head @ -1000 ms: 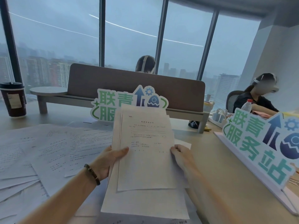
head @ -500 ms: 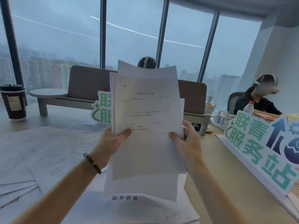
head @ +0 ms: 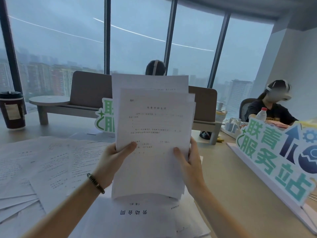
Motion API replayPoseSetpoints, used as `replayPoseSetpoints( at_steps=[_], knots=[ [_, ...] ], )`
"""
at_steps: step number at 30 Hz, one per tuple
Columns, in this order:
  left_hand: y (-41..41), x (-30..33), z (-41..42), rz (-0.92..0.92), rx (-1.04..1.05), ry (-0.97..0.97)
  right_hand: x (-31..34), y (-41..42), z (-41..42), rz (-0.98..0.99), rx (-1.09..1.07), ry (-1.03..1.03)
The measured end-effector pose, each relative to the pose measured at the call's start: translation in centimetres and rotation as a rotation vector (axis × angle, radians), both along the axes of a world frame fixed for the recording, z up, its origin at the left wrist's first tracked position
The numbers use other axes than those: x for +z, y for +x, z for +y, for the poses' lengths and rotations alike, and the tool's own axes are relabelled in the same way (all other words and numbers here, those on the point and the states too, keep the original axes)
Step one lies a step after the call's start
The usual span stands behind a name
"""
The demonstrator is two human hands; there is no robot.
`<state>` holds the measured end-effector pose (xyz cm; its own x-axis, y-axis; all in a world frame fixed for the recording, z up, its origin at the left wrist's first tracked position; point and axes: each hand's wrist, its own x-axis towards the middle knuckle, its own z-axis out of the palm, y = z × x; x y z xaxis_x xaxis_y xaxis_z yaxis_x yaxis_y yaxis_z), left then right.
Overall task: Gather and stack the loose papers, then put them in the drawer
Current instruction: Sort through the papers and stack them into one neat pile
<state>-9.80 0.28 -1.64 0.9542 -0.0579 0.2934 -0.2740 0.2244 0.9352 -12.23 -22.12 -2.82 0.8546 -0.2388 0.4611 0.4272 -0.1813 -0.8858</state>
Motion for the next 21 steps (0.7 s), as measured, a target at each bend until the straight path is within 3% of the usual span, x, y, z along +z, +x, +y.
replayPoseSetpoints(
  at_steps=[10, 18, 21],
  knots=[
    [-0.5, -0.9, 0.6, 0.01, -0.065, 0.005, -2.1, -1.0, 1.1, 0.007, -0.019, 0.01],
    [-0.7, -0.6, 0.7, 0.016, -0.097, 0.019, 7.3, 0.4, 0.4, -0.257, -0.04, -0.06],
    [-0.5, -0.7, 0.8, 0.013, -0.104, 0.013, 10.8, 0.3, 0.5, -0.352, -0.086, -0.215]
  ],
)
